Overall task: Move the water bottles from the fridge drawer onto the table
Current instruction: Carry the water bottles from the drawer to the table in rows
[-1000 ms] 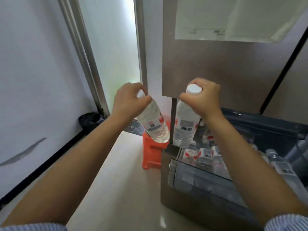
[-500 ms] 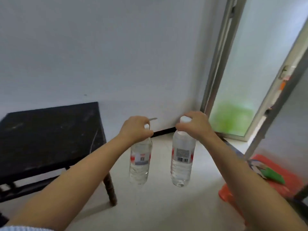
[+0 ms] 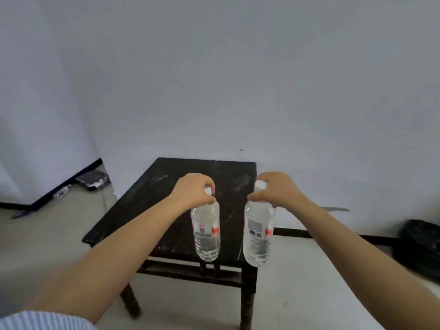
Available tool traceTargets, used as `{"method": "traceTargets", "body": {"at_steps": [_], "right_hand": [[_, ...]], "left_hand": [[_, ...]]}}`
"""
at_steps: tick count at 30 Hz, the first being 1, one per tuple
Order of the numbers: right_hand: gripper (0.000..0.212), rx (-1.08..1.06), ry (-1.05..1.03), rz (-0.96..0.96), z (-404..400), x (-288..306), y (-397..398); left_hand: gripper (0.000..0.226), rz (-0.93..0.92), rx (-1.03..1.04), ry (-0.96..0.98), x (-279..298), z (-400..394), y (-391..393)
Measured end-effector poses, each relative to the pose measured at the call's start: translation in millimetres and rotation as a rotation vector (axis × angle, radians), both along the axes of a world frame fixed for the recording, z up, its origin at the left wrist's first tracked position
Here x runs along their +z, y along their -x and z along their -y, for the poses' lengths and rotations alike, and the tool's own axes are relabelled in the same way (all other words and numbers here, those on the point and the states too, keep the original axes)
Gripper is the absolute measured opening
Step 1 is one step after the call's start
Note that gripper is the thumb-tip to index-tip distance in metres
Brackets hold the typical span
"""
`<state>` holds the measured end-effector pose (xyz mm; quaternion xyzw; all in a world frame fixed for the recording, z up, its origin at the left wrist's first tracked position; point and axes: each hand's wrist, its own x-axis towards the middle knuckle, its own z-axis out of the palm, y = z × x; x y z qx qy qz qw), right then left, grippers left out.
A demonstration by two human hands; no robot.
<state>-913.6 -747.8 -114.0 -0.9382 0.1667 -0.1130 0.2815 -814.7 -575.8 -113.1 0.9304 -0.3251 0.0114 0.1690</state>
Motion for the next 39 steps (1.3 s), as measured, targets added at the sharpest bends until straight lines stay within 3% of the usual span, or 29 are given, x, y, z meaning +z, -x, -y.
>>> {"method": "traceTargets", "body": {"at_steps": [6,13,20,24,32,39], "right_hand": [[0.019,0.005,-0.034,0.135,0.9,5.8,-144.6],[0.027,0.002,-0.160,0.038,-10.9,-8.4,-290.1],[0.027,-0.076,-0.171,-0.056,-49.6,-36.5,-438.1],[0.024,-0.174,-0.223,-0.057,-56.2,-41.3,-511.5],[0.030,-0.332,-0.109,-0.032,-47.2,-68.6,-642.7],[0.030,-0.430,-0.240,-0.041,-8.9,-93.2,-757.4]], "left_hand": [[0.017,-0.034,0.058,0.024,9.4,-9.8,-120.1],[0.010,-0.103,0.052,0.000,-6.1,-32.0,-270.0],[0.007,-0.123,-0.159,-0.113,-23.3,-66.4,-444.4],[0.017,-0.068,-0.280,-0.232,-26.3,-72.8,-532.1],[0.020,-0.024,-0.366,-0.358,-43.4,-42.3,-684.0],[0.018,-0.059,-0.438,-0.356,-72.8,10.6,-785.0]]}}
